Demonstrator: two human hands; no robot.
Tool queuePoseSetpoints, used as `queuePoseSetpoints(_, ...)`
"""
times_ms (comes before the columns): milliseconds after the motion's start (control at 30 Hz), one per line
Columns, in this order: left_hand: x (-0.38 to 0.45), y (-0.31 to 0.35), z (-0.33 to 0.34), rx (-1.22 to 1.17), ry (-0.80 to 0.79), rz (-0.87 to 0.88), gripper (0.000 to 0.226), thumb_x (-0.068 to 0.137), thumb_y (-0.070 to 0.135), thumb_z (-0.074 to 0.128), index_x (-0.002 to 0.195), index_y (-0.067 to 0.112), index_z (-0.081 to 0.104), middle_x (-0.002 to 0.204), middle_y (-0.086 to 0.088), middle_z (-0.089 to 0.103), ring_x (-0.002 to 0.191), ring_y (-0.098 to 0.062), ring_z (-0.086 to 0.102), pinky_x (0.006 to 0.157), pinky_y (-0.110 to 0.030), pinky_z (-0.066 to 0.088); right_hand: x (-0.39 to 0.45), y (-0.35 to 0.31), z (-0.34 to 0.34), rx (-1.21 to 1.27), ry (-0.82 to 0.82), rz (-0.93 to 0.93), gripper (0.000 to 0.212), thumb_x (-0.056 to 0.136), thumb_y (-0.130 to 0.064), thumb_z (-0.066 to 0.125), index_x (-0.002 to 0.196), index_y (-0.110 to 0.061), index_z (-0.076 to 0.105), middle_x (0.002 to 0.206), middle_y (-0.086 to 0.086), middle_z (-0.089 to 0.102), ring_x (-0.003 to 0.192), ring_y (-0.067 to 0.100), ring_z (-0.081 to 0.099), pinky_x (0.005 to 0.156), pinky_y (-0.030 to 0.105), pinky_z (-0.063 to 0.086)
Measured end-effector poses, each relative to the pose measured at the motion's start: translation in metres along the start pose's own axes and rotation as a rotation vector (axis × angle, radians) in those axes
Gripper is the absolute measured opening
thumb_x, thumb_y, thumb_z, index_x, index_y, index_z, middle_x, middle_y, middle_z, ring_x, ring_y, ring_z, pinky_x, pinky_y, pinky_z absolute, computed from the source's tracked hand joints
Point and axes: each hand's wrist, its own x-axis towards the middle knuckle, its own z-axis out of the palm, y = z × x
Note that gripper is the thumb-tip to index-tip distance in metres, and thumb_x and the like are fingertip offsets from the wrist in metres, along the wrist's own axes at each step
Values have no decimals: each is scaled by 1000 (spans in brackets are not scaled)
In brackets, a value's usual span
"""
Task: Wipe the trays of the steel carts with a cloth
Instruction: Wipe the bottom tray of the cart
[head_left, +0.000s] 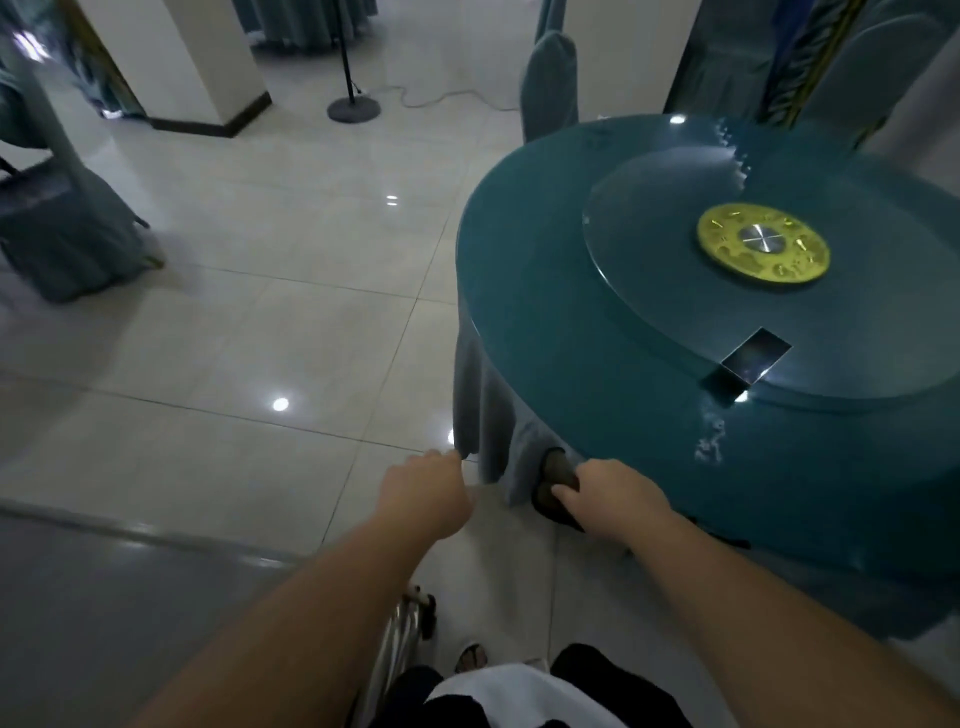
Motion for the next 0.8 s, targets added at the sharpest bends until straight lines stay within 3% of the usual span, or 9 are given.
queuePoseSetpoints(133,52,-9,-7,-17,-37,-55,54,99,46,48,150,26,47,140,-3,59,122,-29,59,96,-44,49,58,-8,-27,-18,-34,-23,38,101,-57,49,100,-21,61,89,-3,59,85,22,63,76,39,56)
queuePoseSetpoints(300,124,-13,-34,-30,2,-149,43,100,43,50,138,23,53,128,-4,63,109,-27,62,88,-41,50,140,-19,-71,-32,-17,-104,36,103,-54,49,93,-20,55,86,-3,57,82,20,60,71,36,51)
queuePoseSetpoints(400,156,-23,-63,-46,-9,-226,44,101,43,48,139,21,53,132,-5,62,115,-29,61,92,-43,50,181,-31,-102,-53,-11,-160,36,103,-53,48,92,-20,53,89,-2,57,85,23,60,73,36,50)
queuePoseSetpoints(533,186,-51,-90,-77,-30,-322,45,102,39,43,142,20,50,137,-6,58,123,-30,56,93,-44,46,231,-62,-138,-90,6,-250,38,104,-53,47,95,-18,55,97,2,64,88,25,63,75,36,53)
queuePoseSetpoints(800,227,-119,-113,-132,-52,-466,41,102,34,44,139,21,54,130,-4,61,114,-28,59,88,-41,46,304,-142,-159,-94,-124,-383,39,104,-55,46,101,-19,61,91,-2,63,84,21,64,69,35,52)
